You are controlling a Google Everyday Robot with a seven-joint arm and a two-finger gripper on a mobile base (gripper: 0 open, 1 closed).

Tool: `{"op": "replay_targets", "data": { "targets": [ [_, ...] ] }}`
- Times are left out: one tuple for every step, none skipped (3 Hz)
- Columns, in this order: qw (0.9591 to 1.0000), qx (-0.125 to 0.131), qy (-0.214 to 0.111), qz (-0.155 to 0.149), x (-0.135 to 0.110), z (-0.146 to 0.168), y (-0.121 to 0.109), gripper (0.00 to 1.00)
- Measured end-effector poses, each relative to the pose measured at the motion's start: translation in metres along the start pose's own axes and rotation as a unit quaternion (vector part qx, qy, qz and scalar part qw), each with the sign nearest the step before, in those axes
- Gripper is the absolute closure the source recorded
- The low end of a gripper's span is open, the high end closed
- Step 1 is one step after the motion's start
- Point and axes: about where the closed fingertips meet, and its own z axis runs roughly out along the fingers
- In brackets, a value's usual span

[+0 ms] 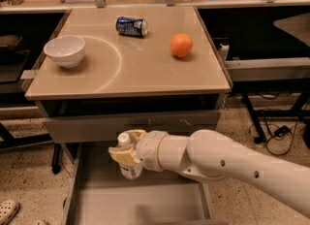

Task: Pick blue plastic bottle from middle drawer and place on counter

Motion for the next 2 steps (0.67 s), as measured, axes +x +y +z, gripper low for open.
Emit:
{"op": "replay_targets", "data": {
  "targets": [
    [0.9996, 0.006, -0.001, -0.029, -0.0328, -0.0113, 0.0023, 1.00],
    [0.9995, 0.004, -0.001, -0.032, -0.0409, -0.0129, 0.0042, 1.00]
  ]
}}
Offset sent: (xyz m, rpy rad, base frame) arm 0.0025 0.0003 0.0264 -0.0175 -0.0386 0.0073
